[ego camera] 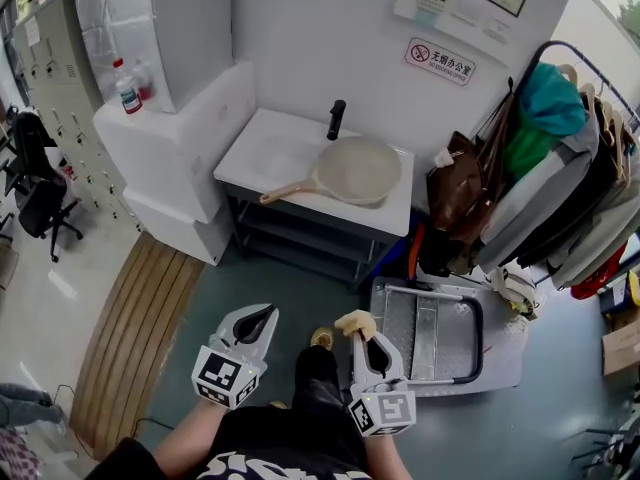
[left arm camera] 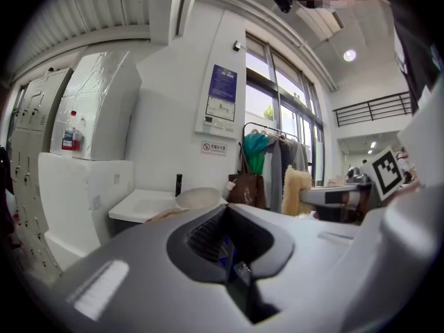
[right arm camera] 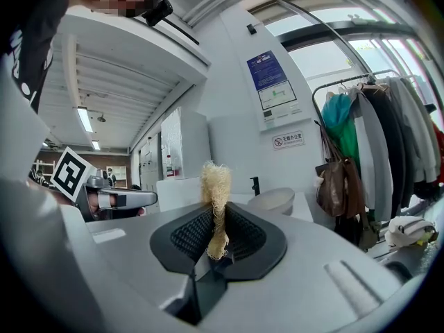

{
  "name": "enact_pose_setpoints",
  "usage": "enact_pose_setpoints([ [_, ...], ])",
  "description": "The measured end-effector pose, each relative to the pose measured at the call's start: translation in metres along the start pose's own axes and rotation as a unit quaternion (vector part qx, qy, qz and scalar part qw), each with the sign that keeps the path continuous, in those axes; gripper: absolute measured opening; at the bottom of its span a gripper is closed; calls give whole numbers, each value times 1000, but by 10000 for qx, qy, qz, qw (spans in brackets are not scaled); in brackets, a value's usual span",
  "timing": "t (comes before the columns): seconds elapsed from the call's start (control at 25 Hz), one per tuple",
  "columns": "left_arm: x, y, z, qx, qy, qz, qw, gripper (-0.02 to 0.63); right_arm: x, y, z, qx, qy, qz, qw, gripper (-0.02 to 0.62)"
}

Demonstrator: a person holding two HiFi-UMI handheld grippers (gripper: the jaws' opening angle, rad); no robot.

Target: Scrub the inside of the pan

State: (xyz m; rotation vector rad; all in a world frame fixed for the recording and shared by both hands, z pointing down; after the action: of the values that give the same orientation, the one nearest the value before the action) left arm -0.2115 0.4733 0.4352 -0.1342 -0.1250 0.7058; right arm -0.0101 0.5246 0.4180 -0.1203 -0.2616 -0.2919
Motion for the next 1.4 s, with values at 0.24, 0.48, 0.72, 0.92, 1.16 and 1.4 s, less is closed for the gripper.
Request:
enact_pose_setpoints([
  [0.24,-30,-58,-8,14,-31,10,10000,-3,33,-57,-11,-28,2,-77,10000,52],
  [0.48,-61,-129,-26,14,3,-15,10000,-3,74,-124,-43,-62,63,-202,9998,52],
  [0.72,-88,-210,-49,28,-30,-62,10000,-2,130,-188,-76,-90,87,-264,9996,52],
  [0.92,-107,-268,-65,48,-92,-123,9999,-3,173,-235,-96,-53,85,-328,9994,52],
  [1.16,-123,-315,-72,-24,-132,-251,9996,-3,209,-279,-104,-122,28,-530,9985,52],
  [1.4,-139,-337,-67,-94,-104,-394,9991,-3,224,-313,-103,-195,-35,-675,9975,52],
])
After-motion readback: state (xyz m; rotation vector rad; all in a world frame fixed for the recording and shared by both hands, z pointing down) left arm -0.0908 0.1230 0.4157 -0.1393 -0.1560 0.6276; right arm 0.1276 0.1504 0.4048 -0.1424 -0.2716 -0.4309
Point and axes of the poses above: the fingertips, and each gripper's own axes: y backward along the fingers, x to its right, z out of its underside, the point moved 4 cm from there along y, backward along the fingers, and after that the axes turned 8 degrees about -y, right-handed, at the moved point
